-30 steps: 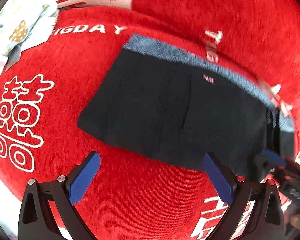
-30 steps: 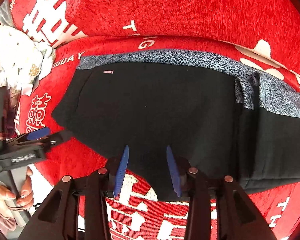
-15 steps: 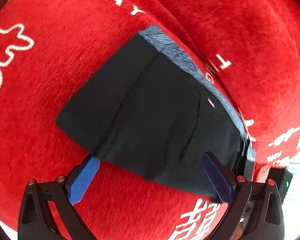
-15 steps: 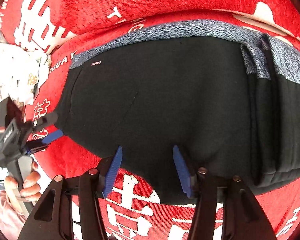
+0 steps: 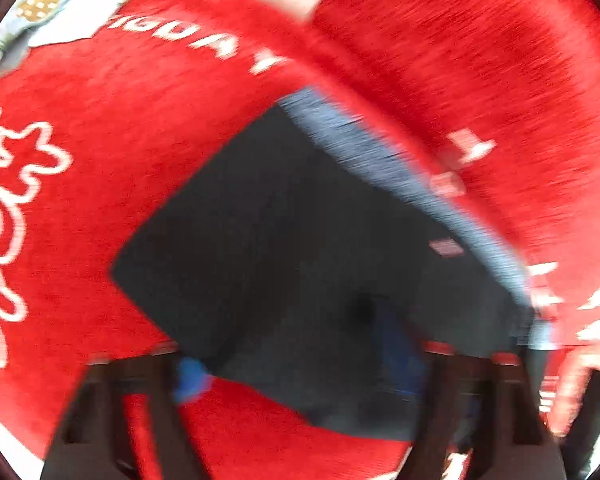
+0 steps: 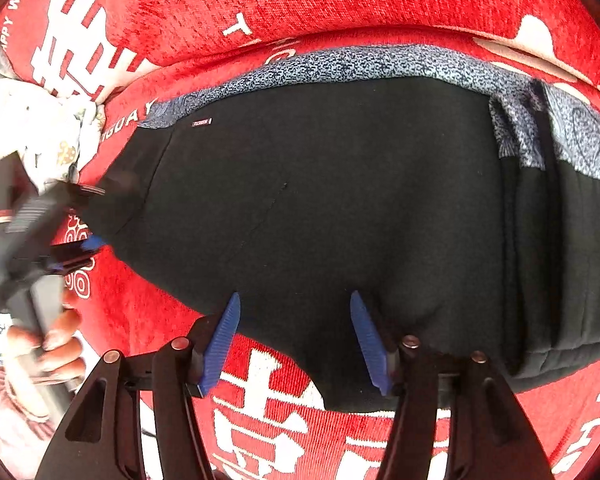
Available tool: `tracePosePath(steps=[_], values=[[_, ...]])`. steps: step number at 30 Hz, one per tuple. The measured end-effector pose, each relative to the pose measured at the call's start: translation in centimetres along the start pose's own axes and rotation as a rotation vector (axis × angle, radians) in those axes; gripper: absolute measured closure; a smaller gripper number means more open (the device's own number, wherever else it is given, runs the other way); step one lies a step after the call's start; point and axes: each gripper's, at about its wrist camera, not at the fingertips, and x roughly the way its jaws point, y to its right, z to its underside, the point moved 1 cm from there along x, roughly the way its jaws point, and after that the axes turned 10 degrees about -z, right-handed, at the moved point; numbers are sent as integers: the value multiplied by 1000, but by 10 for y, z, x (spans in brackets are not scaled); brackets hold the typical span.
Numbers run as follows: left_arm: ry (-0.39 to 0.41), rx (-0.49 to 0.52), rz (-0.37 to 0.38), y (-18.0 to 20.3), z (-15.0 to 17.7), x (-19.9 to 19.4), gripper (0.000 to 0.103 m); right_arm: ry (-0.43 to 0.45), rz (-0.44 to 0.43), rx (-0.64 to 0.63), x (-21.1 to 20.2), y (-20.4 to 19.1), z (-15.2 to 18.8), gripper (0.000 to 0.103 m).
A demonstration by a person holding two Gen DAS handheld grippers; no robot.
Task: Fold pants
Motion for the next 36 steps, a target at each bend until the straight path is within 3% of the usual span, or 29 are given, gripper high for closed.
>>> tracePosePath(steps=[1,3,6,9,13,17,21,22,24,25,31,36], values=[[25,7,5,-1,2,-4,46,12,-19,8,-8,-2,-5,41],[116,144,-76,15,9,-19,55,31,-45,-5,-23,-12,-21,41],[294,428,-263,53,35,-37,56,25,-116,-57,-37,-38,-56,41],[396,600,-363,71,57,-39,56,-56,-195,-126,-29,-77,-98,39],[427,643,-396,79,61,-38,56,-300,-289,-181,23,-132,-133,33],[467,688,-424,85,67,-38,56,-470,-254,-243,81,-168,-137,33],[508,733,-444,93,76,-39,56,-566,-220,-209,115,-171,-141,34],[510,734,-447,94,77,-40,56,-570,-203,-194,118,-167,-142,56],[502,732,-440,96,78,-44,56,-536,-199,-179,109,-155,-143,81],[519,743,-430,100,81,-51,56,-506,-215,-177,99,-149,-143,84],[610,798,-390,150,108,-104,56,-337,-433,-88,12,-95,-127,86],[699,809,-335,219,131,-149,56,-143,-638,-46,-84,-31,-110,86]])
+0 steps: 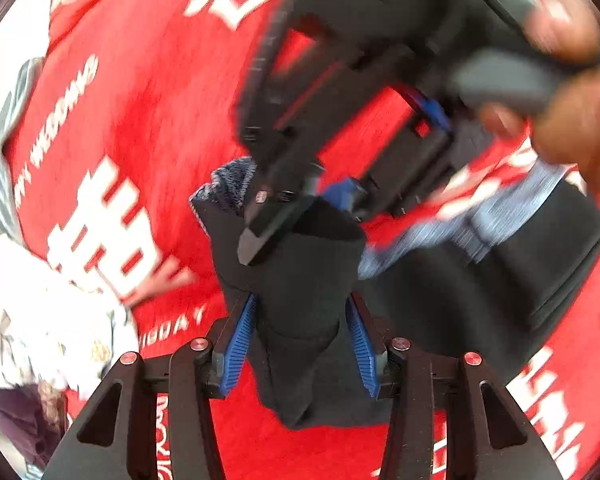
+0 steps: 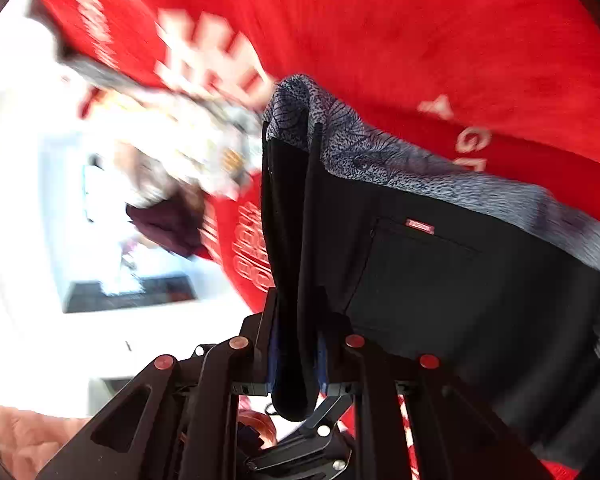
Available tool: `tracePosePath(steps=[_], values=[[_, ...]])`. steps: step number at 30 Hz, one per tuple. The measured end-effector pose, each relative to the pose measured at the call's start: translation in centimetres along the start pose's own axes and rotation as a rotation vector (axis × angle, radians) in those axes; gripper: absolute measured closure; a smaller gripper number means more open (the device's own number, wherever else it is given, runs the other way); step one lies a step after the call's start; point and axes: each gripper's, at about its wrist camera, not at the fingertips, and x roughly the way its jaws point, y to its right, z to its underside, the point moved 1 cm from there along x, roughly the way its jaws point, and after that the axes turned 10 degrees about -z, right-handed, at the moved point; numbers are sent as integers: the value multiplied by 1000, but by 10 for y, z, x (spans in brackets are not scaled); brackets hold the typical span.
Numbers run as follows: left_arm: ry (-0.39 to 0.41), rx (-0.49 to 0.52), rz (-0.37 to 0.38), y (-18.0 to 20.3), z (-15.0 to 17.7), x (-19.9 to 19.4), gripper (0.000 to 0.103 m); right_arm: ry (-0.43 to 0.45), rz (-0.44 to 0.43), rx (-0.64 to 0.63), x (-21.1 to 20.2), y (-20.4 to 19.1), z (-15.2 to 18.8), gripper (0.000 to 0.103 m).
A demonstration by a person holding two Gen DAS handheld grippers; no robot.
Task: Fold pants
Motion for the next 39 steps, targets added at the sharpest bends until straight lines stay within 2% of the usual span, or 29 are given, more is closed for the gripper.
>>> tracePosePath(steps=[4,7,9,12,14,17,18,20,22,23,24,25,27,29,30,31,32,34,37,39], values=[[66,21,66,56,-52,-37,56,133,-54,-28,-93,8,35,86],[75,41,154,114,-78,-45,56,195,3,-10,-165,37,66,86],[66,63,207,162,-88,-48,56,221,36,28,-198,66,84,86],[21,101,278,227,-89,-41,56,269,89,109,-236,123,112,86],[-46,136,317,267,-84,-30,56,296,122,189,-252,170,128,86],[-159,184,347,289,-74,-14,56,303,127,278,-249,212,141,86],[-167,182,357,287,-72,-15,56,317,89,307,-246,222,146,86],[-164,167,393,269,-72,-21,56,342,16,334,-241,225,150,78],[-172,139,433,238,-75,-28,49,351,-5,330,-238,217,150,58],[-185,95,444,215,-77,-29,48,348,-3,323,-236,213,146,53],[-194,56,432,194,-78,-29,46,340,4,313,-237,208,145,47],[-204,20,416,175,-79,-26,37,327,17,300,-235,203,142,44],[-238,-54,354,136,-78,-7,26,304,47,301,-228,198,137,43],[-310,-127,282,106,-67,21,26,303,41,314,-228,193,138,43],[-374,-171,240,92,-59,42,26,305,62,306,-221,190,137,46],[-430,-204,232,83,-51,59,26,302,108,295,-219,188,136,77],[-493,-247,240,75,-42,74,26,298,152,298,-214,184,133,91],[-543,-302,256,67,-36,82,26,292,213,237,-211,162,128,91],[-482,-297,281,68,-41,64,26,271,315,120,-220,125,128,92],[-484,-276,300,79,-43,58,26,265,395,130,-227,130,128,92]])
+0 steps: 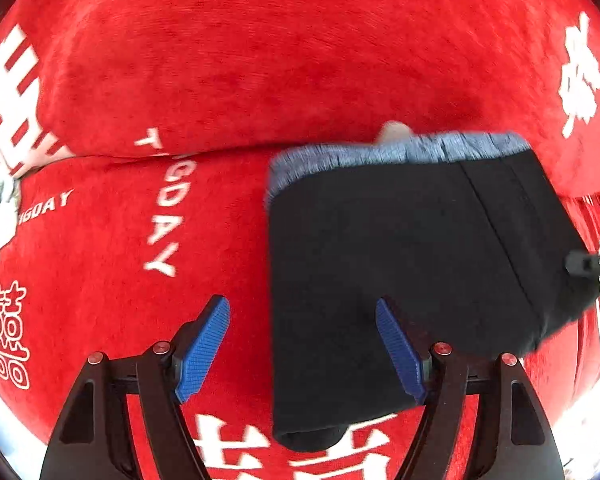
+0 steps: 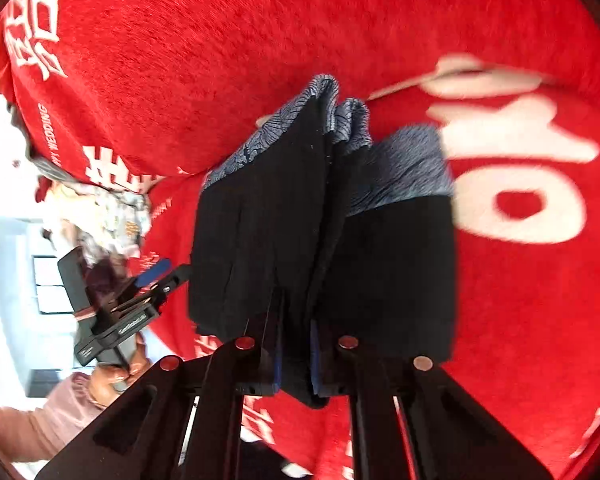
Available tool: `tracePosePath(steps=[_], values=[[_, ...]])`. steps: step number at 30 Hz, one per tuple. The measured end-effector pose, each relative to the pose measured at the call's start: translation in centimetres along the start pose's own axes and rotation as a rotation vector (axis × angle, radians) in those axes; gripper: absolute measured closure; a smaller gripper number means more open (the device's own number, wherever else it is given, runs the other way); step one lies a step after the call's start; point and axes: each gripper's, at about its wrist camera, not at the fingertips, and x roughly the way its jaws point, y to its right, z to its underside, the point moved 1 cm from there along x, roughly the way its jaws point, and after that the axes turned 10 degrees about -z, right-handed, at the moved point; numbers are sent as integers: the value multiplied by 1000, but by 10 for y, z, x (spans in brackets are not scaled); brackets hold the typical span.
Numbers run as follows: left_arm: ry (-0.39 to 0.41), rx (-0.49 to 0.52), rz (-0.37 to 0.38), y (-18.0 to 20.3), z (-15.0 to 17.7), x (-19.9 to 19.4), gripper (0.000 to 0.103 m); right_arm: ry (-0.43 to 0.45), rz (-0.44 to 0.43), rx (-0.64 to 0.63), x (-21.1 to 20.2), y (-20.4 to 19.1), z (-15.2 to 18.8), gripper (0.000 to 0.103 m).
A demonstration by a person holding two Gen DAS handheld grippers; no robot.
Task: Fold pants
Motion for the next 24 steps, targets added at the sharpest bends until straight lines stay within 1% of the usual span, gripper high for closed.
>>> tracePosePath(steps=[1,2,3,4,5,6,7,8,9,10,11,12,13,14,15,16,18,20,21,22,23,24], values=[[-21,0,21,7,2,5,26,-7,49,7,3,8,0,92],[-40,-4,40,11,6,11,26,-29,127,3,12,19,1,88],[-54,-11,48,18,9,18,25,-40,141,16,20,30,2,87],[-59,-15,31,23,11,21,20,-9,82,73,21,40,4,86],[-57,-22,19,23,12,22,20,26,39,119,17,44,5,86],[-62,-33,26,22,10,21,20,41,23,132,14,45,6,84],[-77,-41,35,19,9,18,20,49,19,132,11,42,9,79],[-92,-45,35,15,7,13,20,47,38,124,9,37,12,77],[-89,-43,27,10,4,10,20,42,72,118,8,32,15,72],[-66,-34,10,4,-2,0,20,49,105,116,2,29,17,69],[-33,-23,-13,-2,-9,-8,20,72,125,107,-5,24,19,69],[-19,-19,-26,-6,-15,-13,20,95,128,87,-10,15,18,70],[-5,-16,-41,-12,-26,-13,20,114,123,58,-12,3,14,74],[4,-18,-56,-16,-36,-12,20,128,114,21,-14,-7,9,75],[8,-23,-73,-18,-48,-8,20,129,111,-10,-19,-6,6,76],[9,-34,-85,-20,-60,3,20,119,108,-44,-13,-15,-5,76],[-5,-53,-100,-21,-78,29,20,115,110,-79,-5,-12,-20,76],[-66,-56,-128,-18,-84,63,20,90,141,-80,15,-8,-32,76],[-81,-66,-132,-20,-83,72,16,63,177,-70,27,-1,-38,77],[-70,-87,-128,-24,-81,75,6,37,209,-62,39,10,-38,81],[-65,-107,-118,-30,-77,74,4,48,223,-65,46,17,-36,82],[-77,-116,-105,-33,-76,73,4,66,215,-73,42,19,-35,85]])
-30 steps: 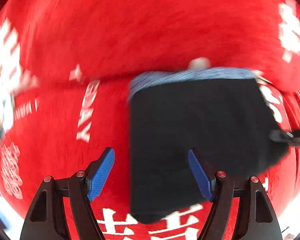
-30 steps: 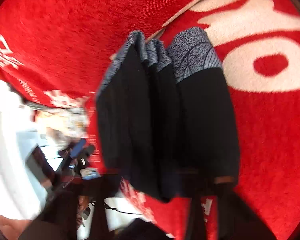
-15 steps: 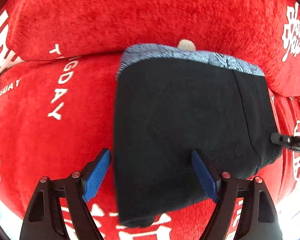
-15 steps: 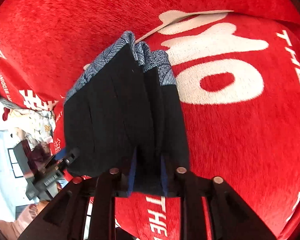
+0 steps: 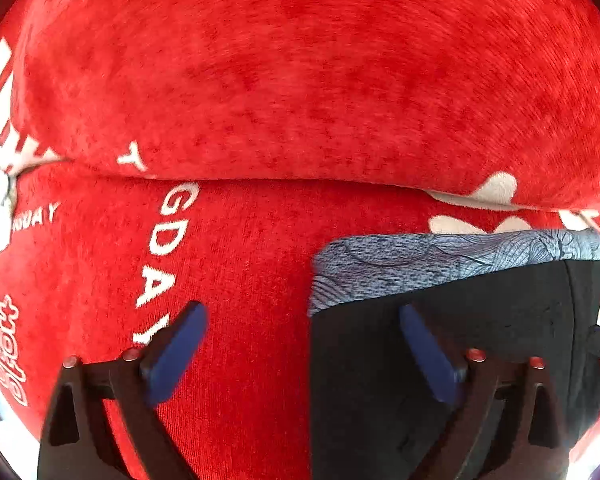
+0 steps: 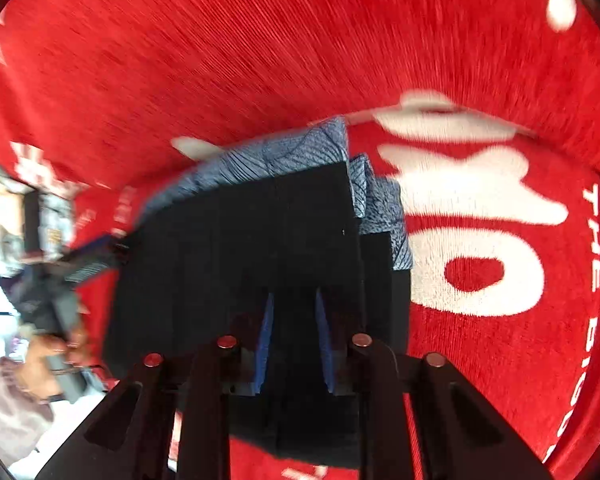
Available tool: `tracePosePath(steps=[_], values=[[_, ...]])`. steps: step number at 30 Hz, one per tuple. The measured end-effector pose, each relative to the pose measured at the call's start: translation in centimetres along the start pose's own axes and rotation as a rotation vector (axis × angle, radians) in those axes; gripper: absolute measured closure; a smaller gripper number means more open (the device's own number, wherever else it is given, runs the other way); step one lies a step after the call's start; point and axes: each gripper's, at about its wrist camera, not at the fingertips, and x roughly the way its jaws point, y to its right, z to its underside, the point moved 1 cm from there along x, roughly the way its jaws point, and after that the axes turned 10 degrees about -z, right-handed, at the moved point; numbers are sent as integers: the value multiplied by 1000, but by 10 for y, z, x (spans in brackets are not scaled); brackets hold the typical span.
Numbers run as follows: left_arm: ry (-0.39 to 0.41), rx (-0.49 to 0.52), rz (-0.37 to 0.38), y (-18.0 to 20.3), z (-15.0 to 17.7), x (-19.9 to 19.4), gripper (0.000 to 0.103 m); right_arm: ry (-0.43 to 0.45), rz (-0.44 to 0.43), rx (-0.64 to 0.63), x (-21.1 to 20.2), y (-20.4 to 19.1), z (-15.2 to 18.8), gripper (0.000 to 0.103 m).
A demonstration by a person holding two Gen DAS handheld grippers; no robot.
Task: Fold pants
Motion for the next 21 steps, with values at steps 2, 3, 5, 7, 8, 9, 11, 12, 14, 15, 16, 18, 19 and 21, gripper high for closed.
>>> tracePosePath(steps=[2,3,5,7,8,9,11,12,14,15,16,18,19,21], values=[[-20,-11,-5,-12,2,-12,4,-1,-23,7,-6,0,3,85],[-15,0,-7,-15,4,-18,4,-6,-31,7,-11,1,7,85],[9,47,10,-19,15,-43,4,-24,-6,-8,-20,1,16,82],[27,81,46,-16,32,-61,4,-16,-2,-40,-32,-3,29,81],[25,101,51,-16,40,-67,4,-11,-4,-43,-34,-3,35,81],[8,136,43,-11,55,-67,4,-10,1,-41,-35,-4,43,81],[-28,192,11,-5,77,-56,4,-12,23,-35,-30,-1,58,81],[-49,186,6,-5,93,-49,4,1,17,-27,-29,1,64,81],[-67,115,32,-13,100,-47,4,24,-2,-2,-30,2,69,81],[-94,83,45,-17,96,-48,4,22,-2,3,-32,2,69,81],[-108,71,46,-19,94,-49,4,19,1,2,-34,0,69,80],[-107,76,34,-16,90,-53,4,2,18,-1,-36,0,68,68],[-101,95,24,-13,90,-55,4,-7,34,2,-37,1,69,57],[-87,133,-1,-9,87,-57,4,-17,21,26,-39,5,69,55]])
